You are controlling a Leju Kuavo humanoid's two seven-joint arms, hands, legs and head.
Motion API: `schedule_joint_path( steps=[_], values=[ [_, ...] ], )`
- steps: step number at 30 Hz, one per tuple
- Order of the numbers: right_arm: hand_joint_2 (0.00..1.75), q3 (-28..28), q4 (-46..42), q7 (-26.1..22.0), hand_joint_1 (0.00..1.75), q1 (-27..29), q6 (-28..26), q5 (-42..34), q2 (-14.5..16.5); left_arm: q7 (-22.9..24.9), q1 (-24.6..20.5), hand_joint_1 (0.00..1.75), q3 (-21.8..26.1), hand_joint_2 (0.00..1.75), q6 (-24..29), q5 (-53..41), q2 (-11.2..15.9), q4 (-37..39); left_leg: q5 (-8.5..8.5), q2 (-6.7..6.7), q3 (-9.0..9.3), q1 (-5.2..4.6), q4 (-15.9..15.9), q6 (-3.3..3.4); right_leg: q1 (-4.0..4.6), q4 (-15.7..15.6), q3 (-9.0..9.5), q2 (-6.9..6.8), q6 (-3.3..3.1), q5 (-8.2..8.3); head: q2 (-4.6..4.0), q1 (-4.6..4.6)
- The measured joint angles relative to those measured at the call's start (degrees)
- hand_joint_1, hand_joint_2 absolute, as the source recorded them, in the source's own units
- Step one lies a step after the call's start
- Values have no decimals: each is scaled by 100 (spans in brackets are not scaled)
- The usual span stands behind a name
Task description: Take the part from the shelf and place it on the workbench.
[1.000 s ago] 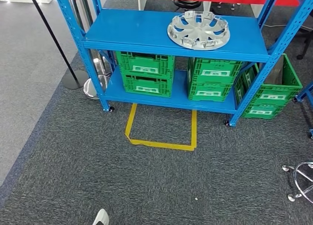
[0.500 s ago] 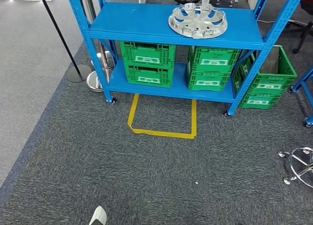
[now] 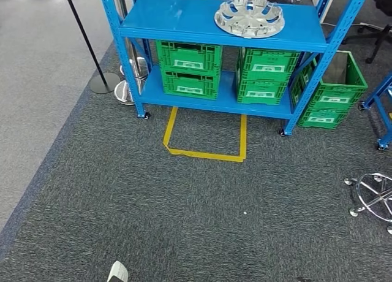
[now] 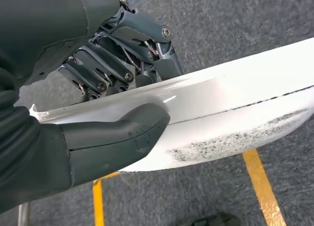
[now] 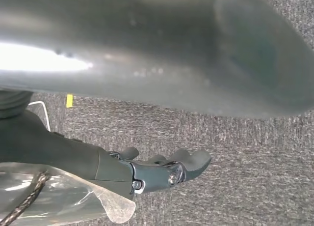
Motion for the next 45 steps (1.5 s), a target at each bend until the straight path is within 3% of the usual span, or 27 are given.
schedule_joint_path(
  steps=[2,3,4,6,8,9,10,12,14,18,28,45],
  values=[
    [0,1,-1,-59,0,-14,-38,-22,0,28,-2,175,43,175,10,4,-12,1,-36,12,-33,5,-119,68,-7,37,-93,5,71,44,0,4],
    [0,0,-1,-111,0,-16,-58,-44,0,58,8,175,66,175,15,9,-21,2,-6,23,-78,9,-129,113,-12,138,-164,19,99,-38,0,14],
    [0,-1,-1,-162,0,-15,-73,-71,1,100,22,175,90,175,21,20,-29,3,39,36,-126,10,-135,157,-18,349,-263,39,119,-202,0,22],
    [0,-6,1,-262,0,-15,-81,-136,3,197,44,175,135,175,32,36,-46,4,125,54,-233,-21,-125,217,-29,1085,-539,72,135,-674,0,34],
    [0,-20,2,-356,0,-24,-78,-213,6,325,58,175,164,175,34,40,-73,11,205,60,-344,-68,-107,240,-30,1668,-688,83,128,-943,0,33],
    [0,-33,2,-396,0,-29,-75,-251,7,386,67,175,177,175,34,41,-91,15,236,60,-387,-89,-97,244,-24,1656,-601,87,110,-922,0,32],
    [0,-45,1,-428,0,-35,-72,-283,7,432,79,175,190,175,34,43,-108,18,260,60,-417,-106,-86,243,-14,1412,-395,89,82,-809,0,32],
    [0,-63,0,-466,0,-51,-63,-314,7,475,94,175,213,175,35,46,-139,20,291,60,-457,-131,-57,228,18,573,179,91,-1,-547,0,32],
    [0,-68,1,-490,0,-71,-55,-336,8,501,92,175,231,175,37,46,-160,20,311,62,-507,-151,-11,194,41,33,495,93,-59,-474,0,28],
    [0,-133,2,-490,0,-35,-58,-421,27,546,109,175,289,175,40,72,-180,20,323,63,-573,-165,35,245,47,-60,481,88,-39,-471,0,23],
    [0,-296,2,-392,0,-24,-59,-494,63,473,139,175,395,175,36,54,-197,20,403,58,-592,-136,3,139,74,-38,464,84,-92,-436,-1,23],
    [0,-305,2,-487,0,-6,85,-487,87,354,144,175,414,175,36,-8,-267,20,410,58,-629,-137,19,127,69,-31,402,84,-96,-420,0,25]
  ],
)
